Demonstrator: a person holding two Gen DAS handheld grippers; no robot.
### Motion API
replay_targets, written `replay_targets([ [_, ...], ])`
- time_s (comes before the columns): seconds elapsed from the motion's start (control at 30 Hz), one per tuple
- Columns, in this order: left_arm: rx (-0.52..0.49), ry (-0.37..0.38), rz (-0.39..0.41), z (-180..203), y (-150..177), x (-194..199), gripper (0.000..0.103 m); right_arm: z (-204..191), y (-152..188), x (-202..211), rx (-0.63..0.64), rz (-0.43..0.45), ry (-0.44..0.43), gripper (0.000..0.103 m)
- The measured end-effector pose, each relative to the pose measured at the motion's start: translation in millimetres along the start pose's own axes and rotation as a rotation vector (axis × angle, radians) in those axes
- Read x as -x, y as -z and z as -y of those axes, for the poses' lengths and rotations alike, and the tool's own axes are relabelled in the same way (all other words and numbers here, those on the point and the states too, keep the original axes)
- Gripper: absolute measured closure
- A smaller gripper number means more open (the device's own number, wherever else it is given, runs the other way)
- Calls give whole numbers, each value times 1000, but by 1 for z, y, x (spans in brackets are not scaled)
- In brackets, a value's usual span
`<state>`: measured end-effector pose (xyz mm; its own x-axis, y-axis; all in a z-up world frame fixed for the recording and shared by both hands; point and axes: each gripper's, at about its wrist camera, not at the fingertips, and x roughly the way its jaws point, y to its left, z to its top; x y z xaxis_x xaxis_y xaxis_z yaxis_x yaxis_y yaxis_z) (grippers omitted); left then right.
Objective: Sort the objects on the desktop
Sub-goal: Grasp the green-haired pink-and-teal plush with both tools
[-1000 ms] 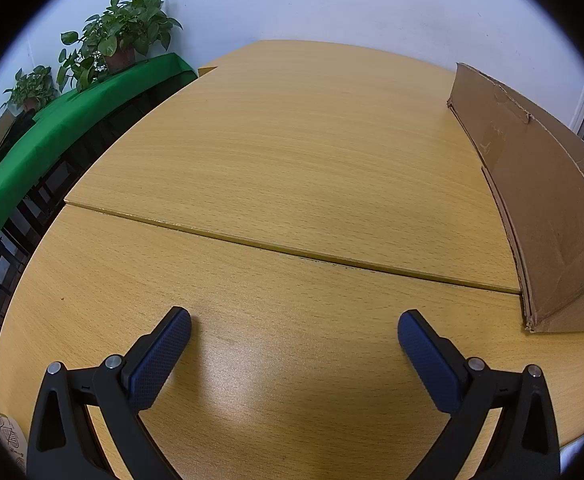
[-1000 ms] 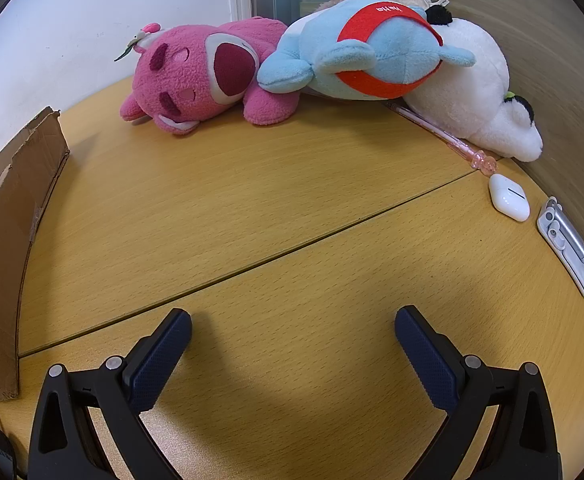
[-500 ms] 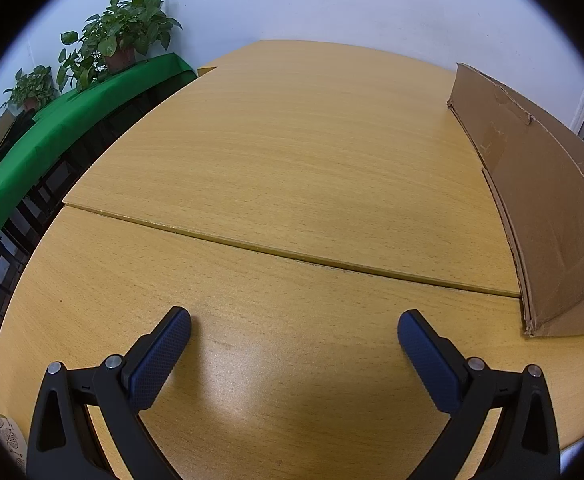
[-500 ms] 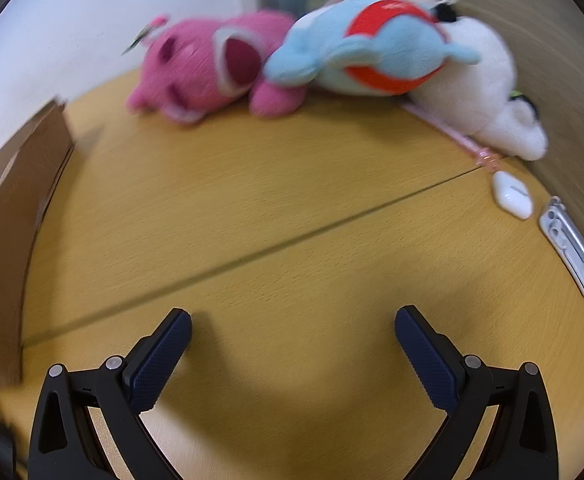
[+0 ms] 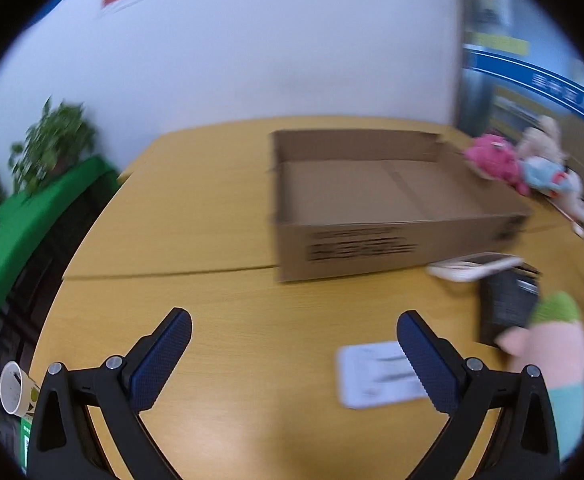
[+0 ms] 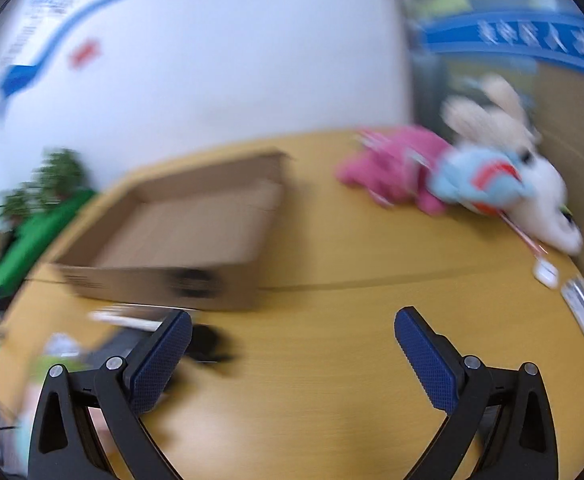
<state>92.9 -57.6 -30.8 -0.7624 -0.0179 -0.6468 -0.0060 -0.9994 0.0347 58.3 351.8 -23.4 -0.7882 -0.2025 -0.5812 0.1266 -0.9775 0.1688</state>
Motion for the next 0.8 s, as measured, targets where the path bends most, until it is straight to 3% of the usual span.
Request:
replay_targets([
  [0.07,-48,48,35,39,5,23,0,-28,1,7,17,-21,-98,0],
  [0.13,-43,88,48,69,11,34,0,-56,7,4,32,-100,-174,0],
  [0.27,-22,291,-75,119,37,25,0,-93,32,-3,7,-191,-301,0],
  [0.43,18,477,-174,156,72,4,0,-124,72,-14,17,-309,-408,0],
  [0.53,81,509,-254,163,93,-12,1,-137,92,-25,19,-368,-442,0],
  [0.6,120,555,-258,161,97,-14,1,-141,100,-36,-10,-408,-473,0],
  [0.7,112,551,-265,160,98,-15,1,-143,110,-52,-86,-446,-548,1],
  [0.8,115,578,-296,161,101,-18,2,-151,115,-54,-90,-445,-566,2],
])
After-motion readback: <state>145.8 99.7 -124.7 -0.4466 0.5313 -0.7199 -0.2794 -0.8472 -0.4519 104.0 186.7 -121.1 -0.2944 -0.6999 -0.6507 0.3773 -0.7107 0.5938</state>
